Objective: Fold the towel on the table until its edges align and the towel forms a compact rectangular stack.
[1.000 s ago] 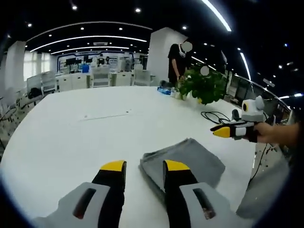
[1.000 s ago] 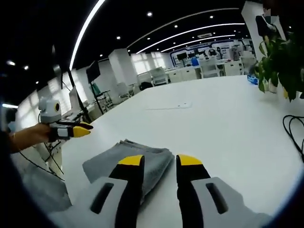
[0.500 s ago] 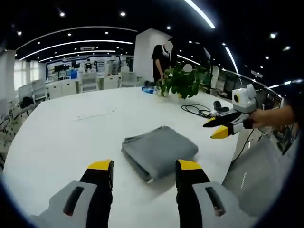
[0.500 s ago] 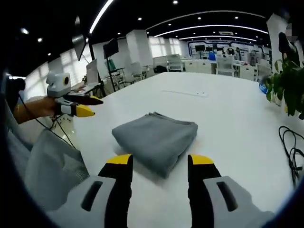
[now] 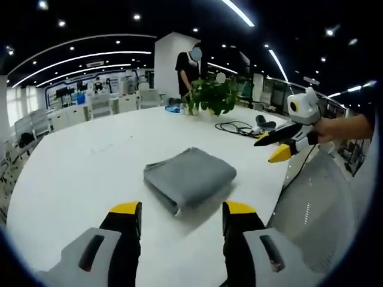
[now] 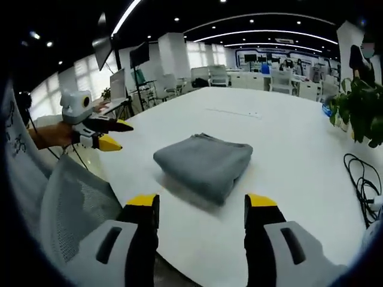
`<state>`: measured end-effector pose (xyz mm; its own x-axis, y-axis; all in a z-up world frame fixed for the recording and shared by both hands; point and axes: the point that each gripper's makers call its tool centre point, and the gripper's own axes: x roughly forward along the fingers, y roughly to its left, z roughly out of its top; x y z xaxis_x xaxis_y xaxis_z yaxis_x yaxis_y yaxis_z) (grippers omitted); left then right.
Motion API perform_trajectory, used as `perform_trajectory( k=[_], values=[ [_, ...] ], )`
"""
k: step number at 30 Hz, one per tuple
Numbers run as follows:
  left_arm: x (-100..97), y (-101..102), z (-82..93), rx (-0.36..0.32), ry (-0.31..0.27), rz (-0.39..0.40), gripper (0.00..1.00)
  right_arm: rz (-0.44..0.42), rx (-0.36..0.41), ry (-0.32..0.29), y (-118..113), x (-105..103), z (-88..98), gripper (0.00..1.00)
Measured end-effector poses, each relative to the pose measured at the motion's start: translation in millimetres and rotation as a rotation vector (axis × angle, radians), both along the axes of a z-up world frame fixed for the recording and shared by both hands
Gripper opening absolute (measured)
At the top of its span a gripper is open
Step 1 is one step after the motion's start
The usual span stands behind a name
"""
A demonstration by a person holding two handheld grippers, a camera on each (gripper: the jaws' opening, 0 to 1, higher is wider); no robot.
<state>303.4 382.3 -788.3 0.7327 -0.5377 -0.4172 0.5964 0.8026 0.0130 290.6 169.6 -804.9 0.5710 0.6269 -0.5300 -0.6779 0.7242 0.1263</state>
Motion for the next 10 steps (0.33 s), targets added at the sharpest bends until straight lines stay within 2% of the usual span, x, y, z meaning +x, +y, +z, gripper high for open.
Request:
perform_trajectory(
  k=[5, 10],
  values=[
    [2.8, 1.5, -7.5, -0.003, 0.027, 0.017, 0.67, -0.016, 0.010, 0.016, -0.1, -1.9, -2.3, 0.58],
    [1.6, -0.5, -7.8, -0.008, 0.033, 0.009, 0.66, -0.011, 0.015, 0.029, 6.6, -6.3, -5.9, 0.58]
  ],
)
